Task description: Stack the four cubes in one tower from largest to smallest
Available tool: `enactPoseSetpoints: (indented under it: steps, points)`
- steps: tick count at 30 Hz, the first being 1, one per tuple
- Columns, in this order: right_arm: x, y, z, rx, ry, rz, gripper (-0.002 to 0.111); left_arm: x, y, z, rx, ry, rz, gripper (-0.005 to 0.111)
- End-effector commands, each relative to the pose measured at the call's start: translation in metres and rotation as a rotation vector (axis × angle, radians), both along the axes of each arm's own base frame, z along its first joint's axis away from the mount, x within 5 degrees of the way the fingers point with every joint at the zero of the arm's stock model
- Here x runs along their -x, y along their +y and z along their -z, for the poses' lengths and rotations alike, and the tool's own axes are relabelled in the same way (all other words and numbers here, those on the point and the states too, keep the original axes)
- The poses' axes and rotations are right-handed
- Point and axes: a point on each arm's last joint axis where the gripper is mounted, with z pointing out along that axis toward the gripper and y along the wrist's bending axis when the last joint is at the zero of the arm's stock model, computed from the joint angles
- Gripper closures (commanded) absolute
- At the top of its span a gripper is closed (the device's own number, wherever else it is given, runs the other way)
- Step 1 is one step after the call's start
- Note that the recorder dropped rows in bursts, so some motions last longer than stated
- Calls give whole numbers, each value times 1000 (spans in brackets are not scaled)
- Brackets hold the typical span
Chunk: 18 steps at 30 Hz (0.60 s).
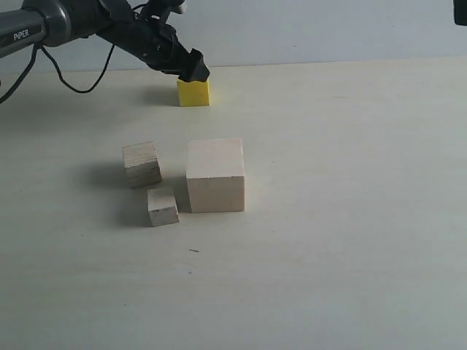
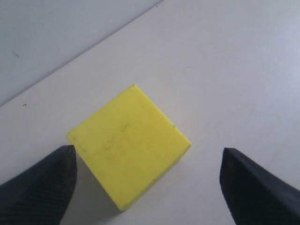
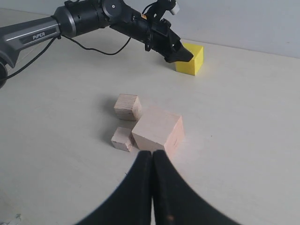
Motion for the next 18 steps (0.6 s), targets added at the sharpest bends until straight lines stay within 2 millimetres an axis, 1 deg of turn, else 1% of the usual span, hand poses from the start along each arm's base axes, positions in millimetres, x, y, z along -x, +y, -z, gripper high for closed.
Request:
enactPoseSetpoints:
  steps: [1,4,10,15,18]
  points:
    - [0,0,0,-6,-6,3,108,-1,0,-5,37,5,-60,27]
    - [0,0,0,-7,-5,4,108,-2,-1,1,76,53,-121,27]
    - [0,1,0,-17,-1,-1,108,0,-4,19,76,100,-130,27]
    - [1,1,0,-22,4,-3,108,-1,-10,19,94,80,-152,27]
    - [1,1,0,-21,3,-4,108,-2,-9,20,88,66,-156,29]
